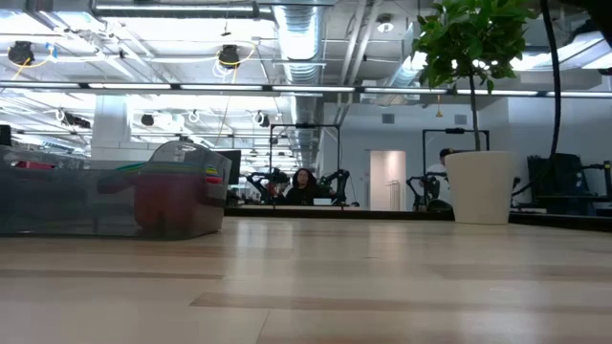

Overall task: Nest measuring cups in basket
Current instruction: Stack the orange measuring cup on top of the light blue measuring cup in the black bin

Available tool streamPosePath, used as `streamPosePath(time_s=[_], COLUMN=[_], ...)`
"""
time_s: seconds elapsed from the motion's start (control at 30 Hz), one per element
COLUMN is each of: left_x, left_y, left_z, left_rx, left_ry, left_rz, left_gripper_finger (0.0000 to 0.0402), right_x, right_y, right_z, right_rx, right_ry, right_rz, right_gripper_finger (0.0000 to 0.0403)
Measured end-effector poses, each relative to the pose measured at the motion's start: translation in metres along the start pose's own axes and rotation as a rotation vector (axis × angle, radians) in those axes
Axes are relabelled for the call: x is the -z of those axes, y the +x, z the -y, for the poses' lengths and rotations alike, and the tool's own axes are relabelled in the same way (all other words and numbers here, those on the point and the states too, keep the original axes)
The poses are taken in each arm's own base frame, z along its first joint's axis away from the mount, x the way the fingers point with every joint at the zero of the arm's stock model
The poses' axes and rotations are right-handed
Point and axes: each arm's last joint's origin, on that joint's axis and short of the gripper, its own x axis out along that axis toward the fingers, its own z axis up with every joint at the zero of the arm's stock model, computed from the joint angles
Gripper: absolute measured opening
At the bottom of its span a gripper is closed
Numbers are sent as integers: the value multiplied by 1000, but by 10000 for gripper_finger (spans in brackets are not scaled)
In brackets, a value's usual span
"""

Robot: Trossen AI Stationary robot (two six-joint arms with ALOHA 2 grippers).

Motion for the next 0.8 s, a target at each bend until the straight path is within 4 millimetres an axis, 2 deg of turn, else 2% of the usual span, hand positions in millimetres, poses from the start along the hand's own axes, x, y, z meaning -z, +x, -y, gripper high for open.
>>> streamPosePath(time_s=[0.17,0.37,0.5,0.67,0.8], left_x=[0,1,2,2,0], left_y=[0,0,0,0,0], left_z=[-1,-1,-1,-1,0], left_rx=[-11,-6,-4,-4,7], left_ry=[-10,-26,-28,-28,-56], left_rz=[-8,-42,-53,-54,-16], left_gripper_finger=[219,216,215,215,215], right_x=[11,16,15,22,21], right_y=[13,24,29,32,31], right_z=[6,9,5,1,3], right_rx=[-2,-27,-43,-35,-29], right_ry=[65,84,-44,-183,-164], right_rz=[-30,3,52,5,13], right_gripper_finger=[108,203,248,260,259])
